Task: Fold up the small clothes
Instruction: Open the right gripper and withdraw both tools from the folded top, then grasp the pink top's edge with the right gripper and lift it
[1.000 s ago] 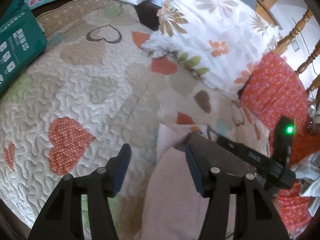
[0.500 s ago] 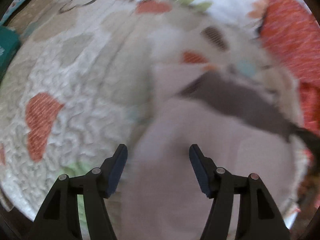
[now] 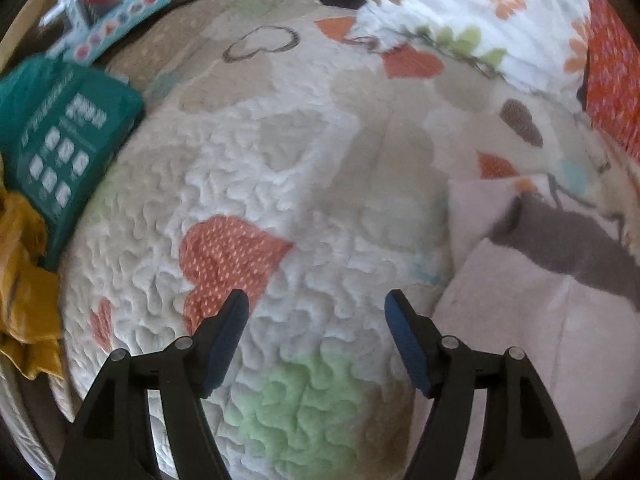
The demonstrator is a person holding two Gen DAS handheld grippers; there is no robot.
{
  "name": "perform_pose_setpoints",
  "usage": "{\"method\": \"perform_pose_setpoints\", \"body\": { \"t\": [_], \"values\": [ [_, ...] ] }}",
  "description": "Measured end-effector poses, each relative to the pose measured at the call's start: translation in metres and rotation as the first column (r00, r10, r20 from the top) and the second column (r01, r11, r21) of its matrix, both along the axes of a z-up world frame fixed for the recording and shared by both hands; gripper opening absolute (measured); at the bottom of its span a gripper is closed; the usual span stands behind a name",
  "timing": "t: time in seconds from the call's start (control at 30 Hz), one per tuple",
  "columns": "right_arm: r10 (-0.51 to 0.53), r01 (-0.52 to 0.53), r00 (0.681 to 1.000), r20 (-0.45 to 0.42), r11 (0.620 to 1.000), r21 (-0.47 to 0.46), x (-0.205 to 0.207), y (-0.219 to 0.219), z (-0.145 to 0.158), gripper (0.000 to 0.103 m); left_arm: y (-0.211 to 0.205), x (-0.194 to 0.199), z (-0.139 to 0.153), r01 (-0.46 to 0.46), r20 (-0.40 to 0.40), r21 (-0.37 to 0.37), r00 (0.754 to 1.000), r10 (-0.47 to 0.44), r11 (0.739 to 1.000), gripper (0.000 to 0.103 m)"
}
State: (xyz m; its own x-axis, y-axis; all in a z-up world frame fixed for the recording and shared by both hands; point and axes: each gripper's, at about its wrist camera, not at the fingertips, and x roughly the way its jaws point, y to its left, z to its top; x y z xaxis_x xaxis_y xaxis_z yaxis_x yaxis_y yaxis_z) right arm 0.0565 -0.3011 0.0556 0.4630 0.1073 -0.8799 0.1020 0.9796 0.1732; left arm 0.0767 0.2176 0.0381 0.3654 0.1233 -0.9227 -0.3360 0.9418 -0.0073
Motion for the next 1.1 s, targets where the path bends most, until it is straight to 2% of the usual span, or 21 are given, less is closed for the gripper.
{"method": "perform_pose_setpoints", "body": {
  "t": [0.03,0.1,0.13,0.17,0.23,0.37,0.5,0.6,0.67,0.7,0.73,0.77,0.87,0.97,1.1],
  "values": [
    [-0.007,0.007,1.0,0.002,1.0,-0.006,-0.009,-0.004,0.0,0.051,0.006,0.0,-0.002,-0.012,0.002,-0.059,1.0,0.012,0.998,0.07],
    [-0.028,0.029,0.999,0.019,0.999,-0.016,-0.022,-0.01,0.001,0.056,0.018,-0.009,-0.007,-0.04,0.009,-0.216,0.999,0.043,0.975,0.07],
    [-0.046,0.047,0.998,0.03,0.999,-0.019,-0.03,-0.014,0.002,0.062,0.021,-0.013,-0.009,-0.051,0.017,-0.274,0.998,0.058,0.96,0.07],
    [-0.075,0.076,0.996,0.042,0.997,-0.021,-0.039,-0.02,0.002,0.064,0.023,-0.017,-0.007,-0.051,0.032,-0.302,0.997,0.064,0.952,0.07],
    [-0.126,0.126,0.991,0.054,0.992,0.012,-0.056,-0.031,-0.002,0.067,0.017,-0.023,0.002,-0.033,0.084,-0.309,0.995,0.062,0.951,0.07],
    [-0.147,0.143,0.989,0.034,0.984,0.102,-0.073,-0.042,-0.016,0.068,0.003,-0.026,0.015,0.005,0.157,-0.338,0.986,0.051,0.941,0.07],
    [-0.149,0.137,0.989,0.026,0.957,0.257,-0.072,-0.035,-0.034,0.068,-0.011,-0.02,0.013,0.042,0.165,-0.391,0.986,0.025,0.919,0.07],
    [-0.164,0.144,0.986,0.041,0.943,0.299,-0.059,-0.022,-0.046,0.067,-0.02,-0.015,0.011,0.048,0.156,-0.378,0.988,0.012,0.925,0.07],
    [-0.182,0.158,0.982,0.046,0.933,0.323,-0.05,-0.018,-0.048,0.039,-0.019,-0.016,0.01,0.044,0.153,-0.371,0.988,0.015,0.928,0.07],
    [-0.182,0.16,0.983,0.029,0.918,0.363,-0.048,-0.018,-0.05,0.019,-0.018,-0.017,0.01,0.038,0.153,-0.368,0.988,0.02,0.929,0.07],
    [-0.178,0.155,0.984,0.014,0.889,0.431,-0.046,-0.022,-0.05,0.018,-0.017,-0.017,0.01,0.033,0.153,-0.363,0.988,0.024,0.931,0.07],
    [-0.202,0.167,0.979,0.028,0.873,0.458,-0.049,-0.029,-0.045,0.018,-0.016,-0.017,0.011,0.029,0.153,-0.358,0.988,0.028,0.933,0.07],
    [-0.258,0.186,0.963,0.079,0.847,0.497,-0.062,-0.056,-0.025,0.01,-0.012,-0.018,0.011,0.029,0.154,-0.357,0.988,0.028,0.934,0.07],
    [-0.323,0.251,0.943,0.082,0.85,0.463,-0.069,-0.077,-0.016,0.001,-0.01,-0.019,0.014,0.029,0.16,-0.365,0.987,0.032,0.931,0.07],
    [-0.3,0.248,0.952,0.06,0.871,0.424,-0.065,-0.081,-0.011,0.002,-0.009,-0.022,0.017,0.032,0.171,-0.374,0.985,0.035,0.927,0.07]
  ]
}}
